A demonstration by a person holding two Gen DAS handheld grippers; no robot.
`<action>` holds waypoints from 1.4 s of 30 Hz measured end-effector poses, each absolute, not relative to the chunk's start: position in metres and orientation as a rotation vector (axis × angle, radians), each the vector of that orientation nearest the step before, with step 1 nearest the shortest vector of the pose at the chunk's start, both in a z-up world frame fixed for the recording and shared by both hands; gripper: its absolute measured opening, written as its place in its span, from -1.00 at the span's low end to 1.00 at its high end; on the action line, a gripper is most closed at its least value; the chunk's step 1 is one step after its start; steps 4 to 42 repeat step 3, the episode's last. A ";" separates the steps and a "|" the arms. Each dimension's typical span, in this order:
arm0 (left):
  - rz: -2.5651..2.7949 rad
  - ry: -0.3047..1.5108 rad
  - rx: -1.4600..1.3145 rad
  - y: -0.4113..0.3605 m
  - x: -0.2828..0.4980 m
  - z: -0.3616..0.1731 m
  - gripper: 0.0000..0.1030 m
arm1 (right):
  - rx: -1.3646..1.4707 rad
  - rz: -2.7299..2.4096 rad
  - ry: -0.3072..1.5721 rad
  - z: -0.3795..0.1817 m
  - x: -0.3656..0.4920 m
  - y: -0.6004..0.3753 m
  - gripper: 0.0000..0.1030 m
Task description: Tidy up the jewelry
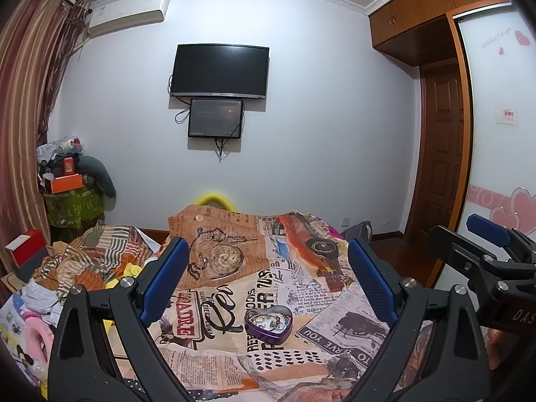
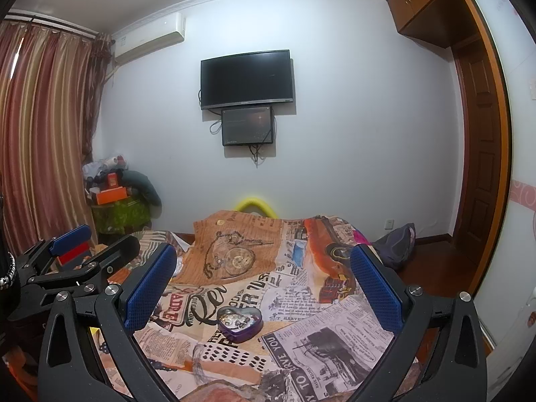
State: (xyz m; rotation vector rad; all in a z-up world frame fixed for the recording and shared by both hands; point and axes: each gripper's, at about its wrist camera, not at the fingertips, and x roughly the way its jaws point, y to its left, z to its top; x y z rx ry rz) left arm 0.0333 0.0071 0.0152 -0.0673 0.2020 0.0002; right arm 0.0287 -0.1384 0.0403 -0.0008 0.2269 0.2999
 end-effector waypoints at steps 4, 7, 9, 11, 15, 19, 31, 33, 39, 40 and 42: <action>-0.001 0.206 -0.064 0.007 0.034 0.014 0.86 | -0.001 0.299 0.232 0.039 0.031 -0.138 1.00; -0.001 0.206 -0.064 0.007 0.034 0.014 0.86 | -0.001 0.299 0.232 0.039 0.031 -0.138 1.00; -0.001 0.206 -0.064 0.007 0.034 0.014 0.86 | -0.001 0.299 0.232 0.039 0.031 -0.138 1.00; -0.001 0.206 -0.064 0.007 0.034 0.014 0.86 | -0.001 0.299 0.232 0.039 0.031 -0.138 1.00; -0.001 0.206 -0.064 0.007 0.034 0.014 0.86 | -0.001 0.299 0.232 0.039 0.031 -0.138 1.00; -0.001 0.206 -0.064 0.007 0.034 0.014 0.86 | -0.001 0.299 0.232 0.039 0.031 -0.138 1.00; -0.001 0.206 -0.064 0.007 0.034 0.014 0.86 | -0.001 0.299 0.232 0.039 0.031 -0.138 1.00; -0.001 0.206 -0.064 0.007 0.034 0.014 0.86 | -0.001 0.299 0.232 0.039 0.031 -0.138 1.00; -0.001 0.206 -0.064 0.007 0.034 0.014 0.86 | -0.001 0.299 0.232 0.039 0.031 -0.138 1.00; -0.001 0.206 -0.064 0.007 0.034 0.014 0.86 | -0.001 0.299 0.232 0.039 0.031 -0.138 1.00; -0.001 0.206 -0.064 0.007 0.034 0.014 0.86 | -0.001 0.299 0.232 0.039 0.031 -0.138 1.00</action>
